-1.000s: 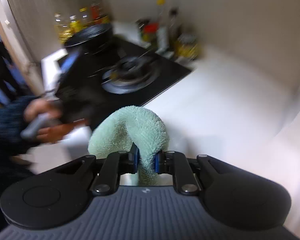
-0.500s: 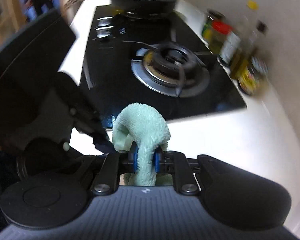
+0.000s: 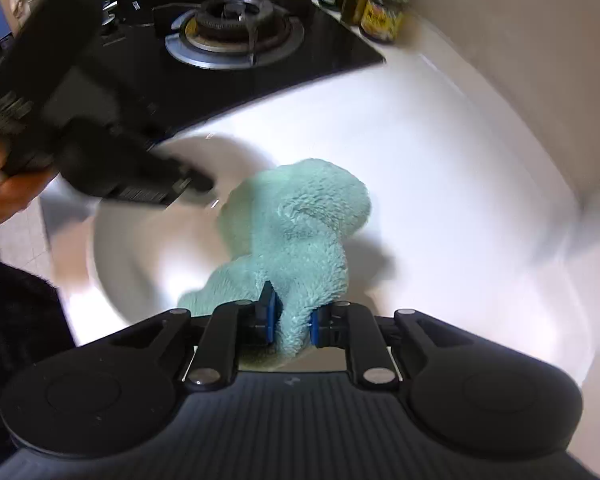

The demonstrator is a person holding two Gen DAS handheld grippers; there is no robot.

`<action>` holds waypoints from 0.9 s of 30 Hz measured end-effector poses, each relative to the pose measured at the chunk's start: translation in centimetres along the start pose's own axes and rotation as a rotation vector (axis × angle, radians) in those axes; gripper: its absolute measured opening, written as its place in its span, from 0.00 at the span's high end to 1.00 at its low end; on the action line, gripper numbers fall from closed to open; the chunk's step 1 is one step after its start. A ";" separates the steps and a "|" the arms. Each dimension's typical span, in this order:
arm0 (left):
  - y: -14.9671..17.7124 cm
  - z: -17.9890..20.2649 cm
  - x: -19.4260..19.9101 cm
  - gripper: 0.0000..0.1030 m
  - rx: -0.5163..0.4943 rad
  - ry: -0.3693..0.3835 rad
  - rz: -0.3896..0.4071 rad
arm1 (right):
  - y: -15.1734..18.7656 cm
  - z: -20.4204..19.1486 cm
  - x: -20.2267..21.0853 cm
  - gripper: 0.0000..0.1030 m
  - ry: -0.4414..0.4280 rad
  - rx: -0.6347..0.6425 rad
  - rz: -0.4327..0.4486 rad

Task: Clean bowl
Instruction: 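Hold the bowl rim with the left tool while the right tool scrubs the inner bottom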

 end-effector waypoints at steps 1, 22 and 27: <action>0.0 0.0 -0.1 0.75 -0.002 -0.001 -0.001 | 0.7 -0.6 0.7 0.87 -0.007 -0.001 -0.008; 1.2 0.7 0.0 0.76 -0.121 -0.063 -0.002 | -11.2 -2.7 -4.5 0.88 -0.103 0.332 0.233; 0.9 1.0 -0.3 0.72 -0.129 -0.096 0.019 | -9.6 -1.0 -6.3 0.88 -0.064 0.374 0.127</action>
Point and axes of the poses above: each gripper's, at about its wrist camera, not at the fingertips, and x roughly against the way its jaws point, z to its right, y to its underside, the point moved 9 cm from there along -x, roughly the way its jaws point, and after that the axes turned 13 degrees about y, right-handed, at the moved point
